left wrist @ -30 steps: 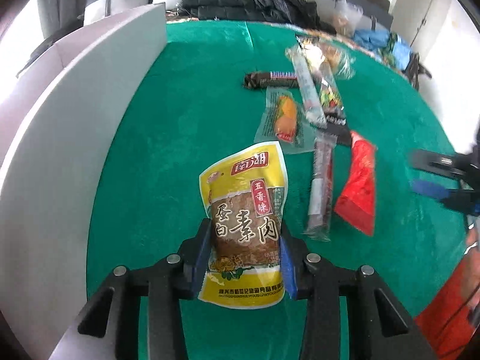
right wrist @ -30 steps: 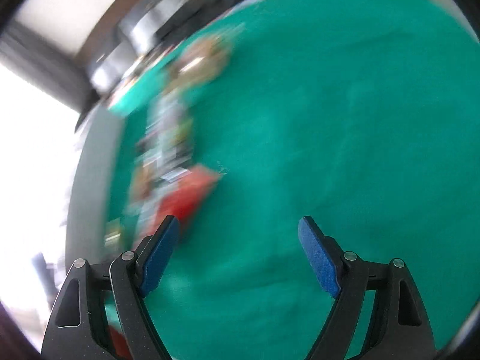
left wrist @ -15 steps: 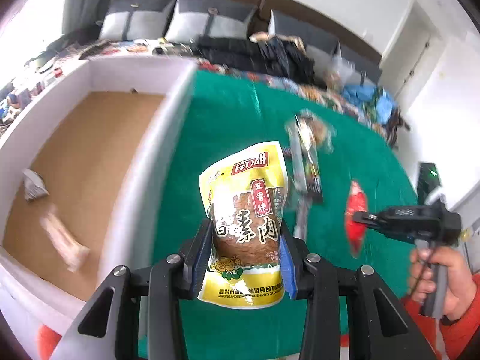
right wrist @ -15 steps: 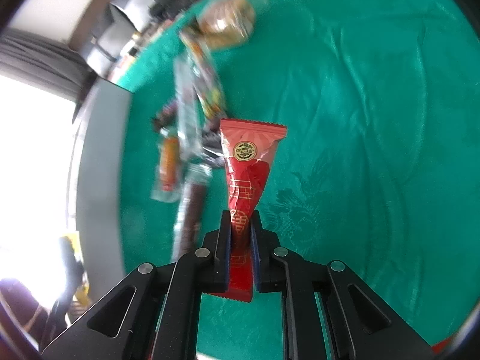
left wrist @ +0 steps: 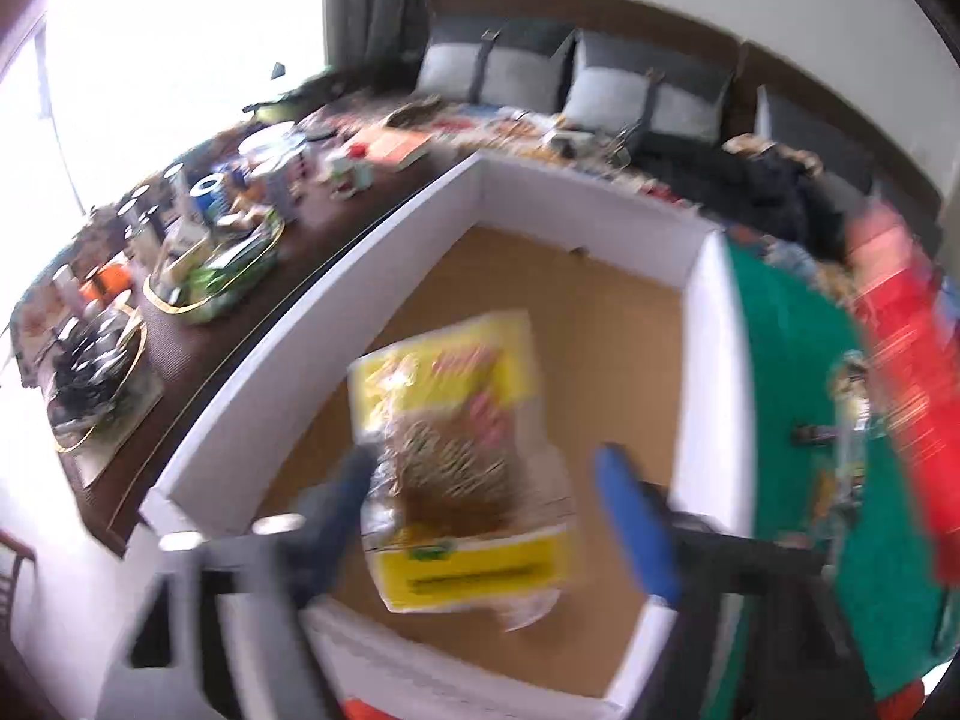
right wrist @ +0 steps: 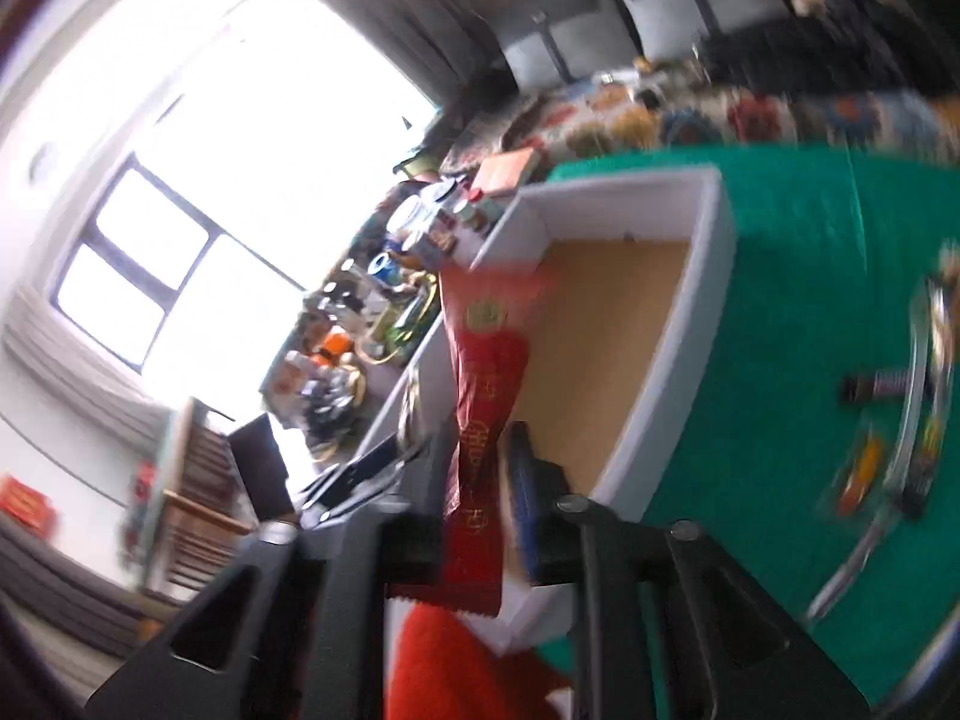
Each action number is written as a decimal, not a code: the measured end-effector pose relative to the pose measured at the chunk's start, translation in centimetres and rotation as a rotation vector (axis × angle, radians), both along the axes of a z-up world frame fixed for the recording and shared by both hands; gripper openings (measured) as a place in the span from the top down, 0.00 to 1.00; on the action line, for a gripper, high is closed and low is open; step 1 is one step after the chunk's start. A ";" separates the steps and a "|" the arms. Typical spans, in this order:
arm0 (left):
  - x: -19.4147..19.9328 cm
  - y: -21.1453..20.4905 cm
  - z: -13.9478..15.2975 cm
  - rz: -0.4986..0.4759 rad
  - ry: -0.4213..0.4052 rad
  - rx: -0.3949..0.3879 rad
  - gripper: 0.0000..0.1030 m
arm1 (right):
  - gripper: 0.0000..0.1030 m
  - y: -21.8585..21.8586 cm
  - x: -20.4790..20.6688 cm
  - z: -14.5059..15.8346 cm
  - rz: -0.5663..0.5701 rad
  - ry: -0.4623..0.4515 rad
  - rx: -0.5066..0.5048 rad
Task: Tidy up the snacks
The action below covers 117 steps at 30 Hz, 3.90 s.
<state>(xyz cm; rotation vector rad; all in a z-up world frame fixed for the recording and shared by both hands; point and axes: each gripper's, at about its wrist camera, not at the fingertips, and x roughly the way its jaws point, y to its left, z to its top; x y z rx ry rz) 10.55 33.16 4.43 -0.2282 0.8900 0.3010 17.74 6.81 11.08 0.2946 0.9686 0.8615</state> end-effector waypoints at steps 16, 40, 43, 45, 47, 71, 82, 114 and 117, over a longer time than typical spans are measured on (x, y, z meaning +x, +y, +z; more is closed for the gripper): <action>-2.3 -21.5 -2.3 -0.446 -0.048 -0.167 0.01 | 0.35 -26.8 -1.9 -18.9 -0.513 -0.137 -0.656; 5.3 -26.1 -14.7 -0.460 0.042 0.037 0.03 | 0.19 -34.3 -0.9 -22.8 -0.682 -0.117 -0.615; 5.4 -26.0 -14.7 -0.460 0.040 0.029 0.02 | 0.17 -34.2 -0.9 -22.8 -0.686 -0.115 -0.619; 5.5 -26.2 -14.7 -0.461 0.044 0.035 0.02 | 0.17 -34.3 -0.8 -22.8 -0.689 -0.113 -0.619; 5.6 -26.3 -14.7 -0.461 0.047 0.044 0.01 | 0.17 -34.2 -0.8 -22.8 -0.690 -0.113 -0.620; 5.5 -26.2 -14.8 -0.455 0.050 0.050 0.00 | 0.09 -34.6 -0.7 -22.9 -0.698 -0.099 -0.621; 5.6 -26.1 -14.8 -0.448 0.050 0.049 0.00 | 0.09 -34.6 -0.7 -22.9 -0.699 -0.099 -0.624; 5.6 -26.0 -14.7 -0.439 0.049 0.051 0.00 | 0.09 -34.5 -0.6 -22.9 -0.699 -0.098 -0.624; 5.6 -26.0 -14.7 -0.439 0.049 0.051 0.00 | 0.09 -34.5 -0.6 -22.9 -0.699 -0.099 -0.624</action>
